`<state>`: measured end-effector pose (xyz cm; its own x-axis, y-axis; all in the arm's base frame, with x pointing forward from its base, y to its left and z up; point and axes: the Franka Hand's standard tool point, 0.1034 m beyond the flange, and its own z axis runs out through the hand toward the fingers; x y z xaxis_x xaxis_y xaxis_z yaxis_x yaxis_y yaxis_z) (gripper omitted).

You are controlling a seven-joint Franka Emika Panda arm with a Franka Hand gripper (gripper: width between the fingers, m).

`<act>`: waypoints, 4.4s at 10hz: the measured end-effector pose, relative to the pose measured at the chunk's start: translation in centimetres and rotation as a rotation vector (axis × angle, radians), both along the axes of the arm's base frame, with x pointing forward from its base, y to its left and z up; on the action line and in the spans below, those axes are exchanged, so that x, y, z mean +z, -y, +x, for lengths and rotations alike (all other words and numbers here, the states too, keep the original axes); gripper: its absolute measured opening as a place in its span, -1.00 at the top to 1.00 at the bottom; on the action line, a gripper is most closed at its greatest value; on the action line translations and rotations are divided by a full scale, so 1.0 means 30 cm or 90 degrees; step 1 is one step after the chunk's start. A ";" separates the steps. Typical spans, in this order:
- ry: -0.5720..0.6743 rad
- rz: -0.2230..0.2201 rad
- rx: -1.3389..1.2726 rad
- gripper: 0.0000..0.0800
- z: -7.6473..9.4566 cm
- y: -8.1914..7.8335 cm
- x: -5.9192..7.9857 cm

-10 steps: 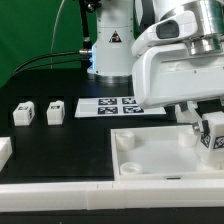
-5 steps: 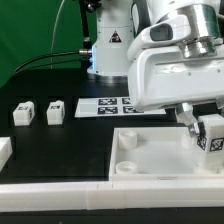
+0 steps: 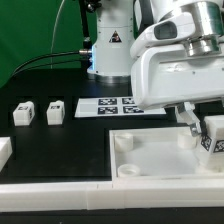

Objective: Assemble one leg

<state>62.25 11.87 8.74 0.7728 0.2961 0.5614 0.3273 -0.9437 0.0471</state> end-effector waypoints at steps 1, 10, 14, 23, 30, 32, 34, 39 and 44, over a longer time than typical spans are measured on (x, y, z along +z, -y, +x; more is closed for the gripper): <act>0.003 0.001 -0.001 -0.26 0.006 -0.004 0.007; -0.002 -0.004 0.003 -0.62 0.031 0.005 0.011; -0.044 -0.010 0.008 -0.62 0.040 0.011 0.011; -0.546 -0.060 0.046 -0.62 0.006 -0.053 0.014; -0.509 -0.054 0.042 0.26 0.057 -0.001 0.004; -0.507 -0.054 0.045 0.26 0.059 0.003 0.006; -0.510 -0.050 0.022 0.26 0.059 0.002 0.006; -0.533 -0.006 -0.214 0.26 0.059 0.004 0.005; -0.548 0.071 -0.595 0.26 0.059 0.011 0.004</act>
Offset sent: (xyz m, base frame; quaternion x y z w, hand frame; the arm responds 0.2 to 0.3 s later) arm 0.0024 -0.0013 -0.0017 0.0011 0.0038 -0.0032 1.0000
